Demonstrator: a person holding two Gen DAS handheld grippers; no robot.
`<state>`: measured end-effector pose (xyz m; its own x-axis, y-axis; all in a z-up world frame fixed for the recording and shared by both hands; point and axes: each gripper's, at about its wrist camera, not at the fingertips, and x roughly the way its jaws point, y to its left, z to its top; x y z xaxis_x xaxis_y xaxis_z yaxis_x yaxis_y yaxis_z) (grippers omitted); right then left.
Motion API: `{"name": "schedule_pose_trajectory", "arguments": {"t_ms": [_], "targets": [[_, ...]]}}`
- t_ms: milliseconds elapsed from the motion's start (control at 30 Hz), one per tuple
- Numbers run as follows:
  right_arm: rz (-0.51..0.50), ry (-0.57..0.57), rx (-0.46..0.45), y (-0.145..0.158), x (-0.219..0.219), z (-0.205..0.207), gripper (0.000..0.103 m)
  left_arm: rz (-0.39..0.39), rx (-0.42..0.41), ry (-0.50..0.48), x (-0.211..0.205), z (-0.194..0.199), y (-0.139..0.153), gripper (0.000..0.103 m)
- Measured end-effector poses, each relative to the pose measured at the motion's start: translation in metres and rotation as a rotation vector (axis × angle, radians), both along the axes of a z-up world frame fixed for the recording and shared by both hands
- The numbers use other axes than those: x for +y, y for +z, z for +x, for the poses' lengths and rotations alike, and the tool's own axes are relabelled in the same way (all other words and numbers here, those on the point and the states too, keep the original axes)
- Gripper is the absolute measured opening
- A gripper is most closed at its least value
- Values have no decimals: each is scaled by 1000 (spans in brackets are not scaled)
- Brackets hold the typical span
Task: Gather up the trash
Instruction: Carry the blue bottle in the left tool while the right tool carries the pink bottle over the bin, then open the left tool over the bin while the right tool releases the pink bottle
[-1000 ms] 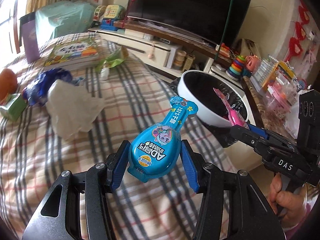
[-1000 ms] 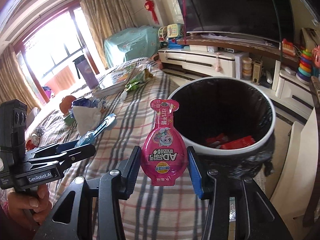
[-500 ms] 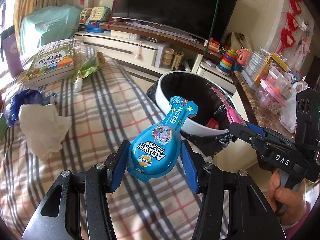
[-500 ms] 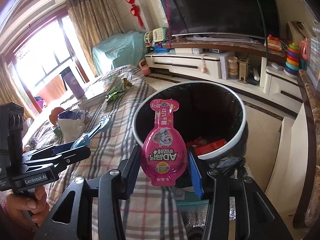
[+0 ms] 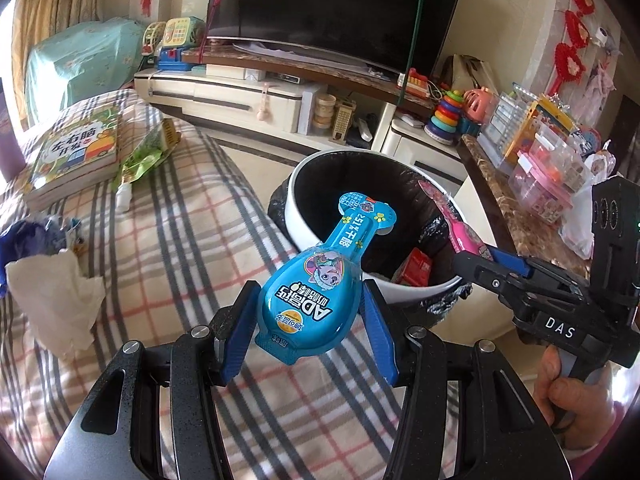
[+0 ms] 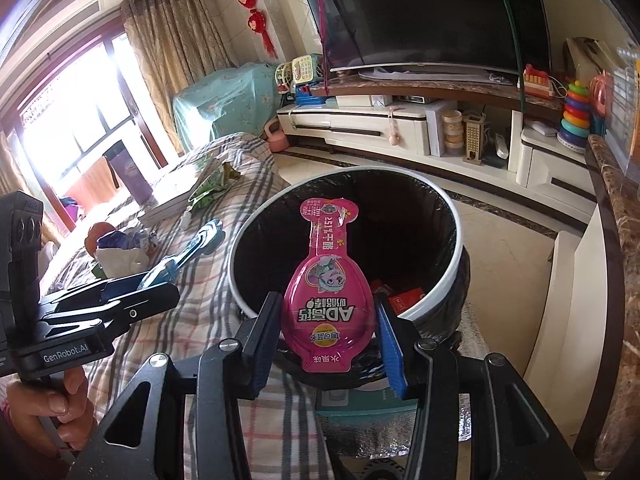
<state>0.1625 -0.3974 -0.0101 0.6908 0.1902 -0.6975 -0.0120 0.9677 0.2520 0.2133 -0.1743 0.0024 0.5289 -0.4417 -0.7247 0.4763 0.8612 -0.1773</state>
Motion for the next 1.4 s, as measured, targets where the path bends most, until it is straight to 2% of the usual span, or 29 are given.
{"name": "schedule_pose_trajectory", "arguments": {"t_ms": [667, 1400], "targets": [[-19, -8, 20, -1, -20, 30, 46, 41, -13, -46, -39, 28, 2, 51], [-21, -14, 66, -6, -31, 50, 47, 77, 2, -62, -58, 45, -1, 51]]}}
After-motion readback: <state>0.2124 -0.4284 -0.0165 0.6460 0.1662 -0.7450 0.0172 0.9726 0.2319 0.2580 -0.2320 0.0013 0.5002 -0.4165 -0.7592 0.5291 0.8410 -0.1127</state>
